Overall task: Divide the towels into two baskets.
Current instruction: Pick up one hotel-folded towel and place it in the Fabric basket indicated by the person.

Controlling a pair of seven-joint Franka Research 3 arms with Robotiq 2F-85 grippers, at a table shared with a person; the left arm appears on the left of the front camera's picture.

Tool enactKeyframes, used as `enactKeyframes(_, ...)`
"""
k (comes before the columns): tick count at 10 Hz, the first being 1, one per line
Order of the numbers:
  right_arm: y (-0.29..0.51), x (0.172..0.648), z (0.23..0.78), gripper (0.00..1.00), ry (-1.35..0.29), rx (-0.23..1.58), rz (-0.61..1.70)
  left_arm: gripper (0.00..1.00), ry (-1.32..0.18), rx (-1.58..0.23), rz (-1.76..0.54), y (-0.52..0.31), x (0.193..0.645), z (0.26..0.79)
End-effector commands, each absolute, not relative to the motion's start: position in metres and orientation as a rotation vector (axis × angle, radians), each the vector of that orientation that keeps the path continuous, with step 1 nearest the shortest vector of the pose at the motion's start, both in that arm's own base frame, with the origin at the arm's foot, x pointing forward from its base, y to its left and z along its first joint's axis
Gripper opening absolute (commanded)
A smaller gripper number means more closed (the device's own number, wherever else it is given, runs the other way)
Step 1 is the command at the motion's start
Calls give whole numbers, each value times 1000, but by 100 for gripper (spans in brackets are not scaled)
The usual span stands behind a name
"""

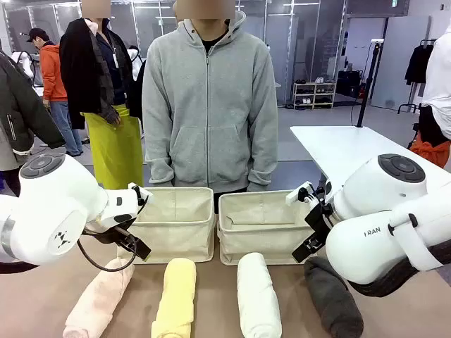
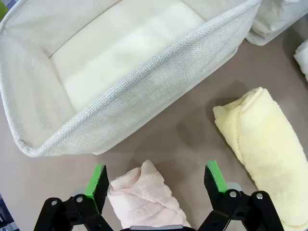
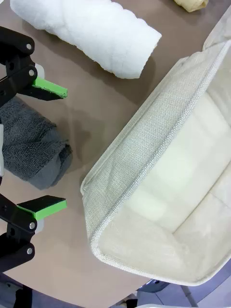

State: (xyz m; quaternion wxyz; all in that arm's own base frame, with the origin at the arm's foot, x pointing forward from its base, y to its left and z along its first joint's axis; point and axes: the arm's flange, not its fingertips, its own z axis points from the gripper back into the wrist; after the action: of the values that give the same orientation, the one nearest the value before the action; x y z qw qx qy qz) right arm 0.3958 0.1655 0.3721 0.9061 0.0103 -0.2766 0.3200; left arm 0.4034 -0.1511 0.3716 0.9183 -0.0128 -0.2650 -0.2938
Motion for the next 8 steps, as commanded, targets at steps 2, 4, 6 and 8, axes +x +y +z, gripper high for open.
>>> enactKeyframes(2,165,396,372,100,-571,21,661,100,-545,-26,-605,-151,403,372)
enactKeyframes(4,165,396,372,100,-571,21,661,100,-545,-26,-605,-151,403,372)
enactKeyframes(6,165,396,372,100,-571,21,661,100,-545,-26,-605,-151,403,372)
enactKeyframes(8,165,396,372,100,-571,21,661,100,-545,-26,-605,-151,403,372)
